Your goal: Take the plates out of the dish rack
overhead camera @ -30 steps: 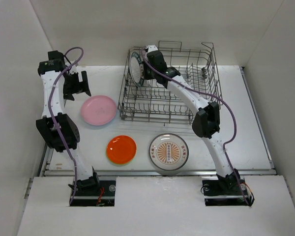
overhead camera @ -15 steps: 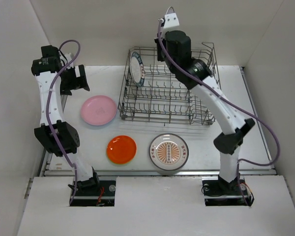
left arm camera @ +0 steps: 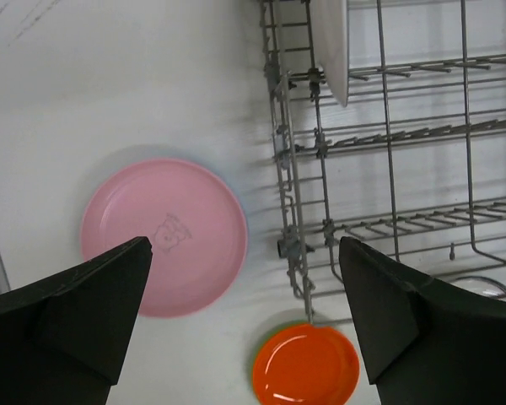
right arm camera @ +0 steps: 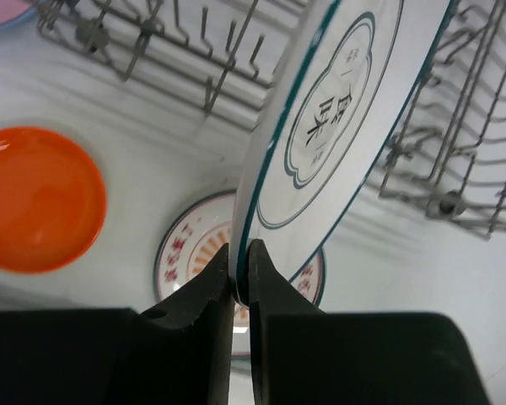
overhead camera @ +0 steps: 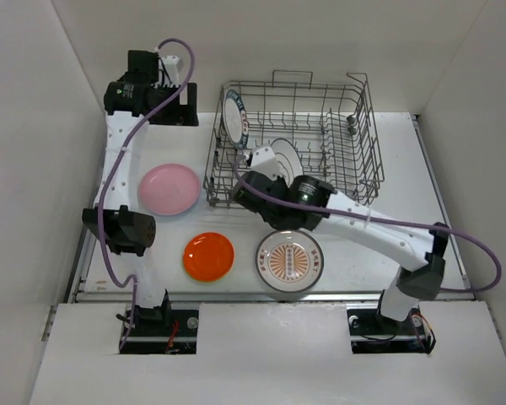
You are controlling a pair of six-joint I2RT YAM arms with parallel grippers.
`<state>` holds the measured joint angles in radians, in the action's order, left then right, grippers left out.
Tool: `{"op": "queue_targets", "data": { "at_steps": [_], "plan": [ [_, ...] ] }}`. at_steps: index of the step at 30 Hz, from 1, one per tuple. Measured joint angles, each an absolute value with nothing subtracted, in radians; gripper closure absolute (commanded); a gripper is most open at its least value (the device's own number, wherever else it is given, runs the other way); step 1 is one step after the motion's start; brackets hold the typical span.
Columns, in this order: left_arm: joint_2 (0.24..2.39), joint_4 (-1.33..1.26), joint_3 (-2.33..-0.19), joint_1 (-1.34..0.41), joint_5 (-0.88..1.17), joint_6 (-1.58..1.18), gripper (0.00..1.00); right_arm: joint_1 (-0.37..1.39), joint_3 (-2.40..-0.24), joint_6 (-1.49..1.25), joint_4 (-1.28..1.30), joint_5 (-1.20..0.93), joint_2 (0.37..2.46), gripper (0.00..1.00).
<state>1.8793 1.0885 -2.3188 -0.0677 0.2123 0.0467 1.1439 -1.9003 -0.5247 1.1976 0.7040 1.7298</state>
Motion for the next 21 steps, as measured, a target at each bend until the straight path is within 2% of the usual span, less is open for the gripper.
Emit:
{"op": "queue_targets", "data": {
  "at_steps": [4,7,13,19,21],
  "plan": [
    [1.948,1.017,-2.329,-0.167,0.139,0.031,0.08,1.216,-1.766,-0.672,1.224,0.657,1.586,1.00],
    [2.030,0.966,-2.349,-0.231,0.069,0.021,0.07,1.255,-1.680,-0.763,1.264,0.585,1.552,1.00],
    [2.158,0.891,-2.354,-0.313,-0.044,0.016,0.06,1.271,-1.616,-0.864,1.326,0.488,1.737,1.00],
    [2.184,0.842,-2.354,-0.346,-0.106,0.016,0.06,1.272,-1.546,-0.826,1.330,0.459,1.844,1.00],
    [2.184,0.828,-2.354,-0.353,-0.120,0.015,0.06,1.271,-1.538,-0.799,1.339,0.450,1.882,0.92]
  ]
}}
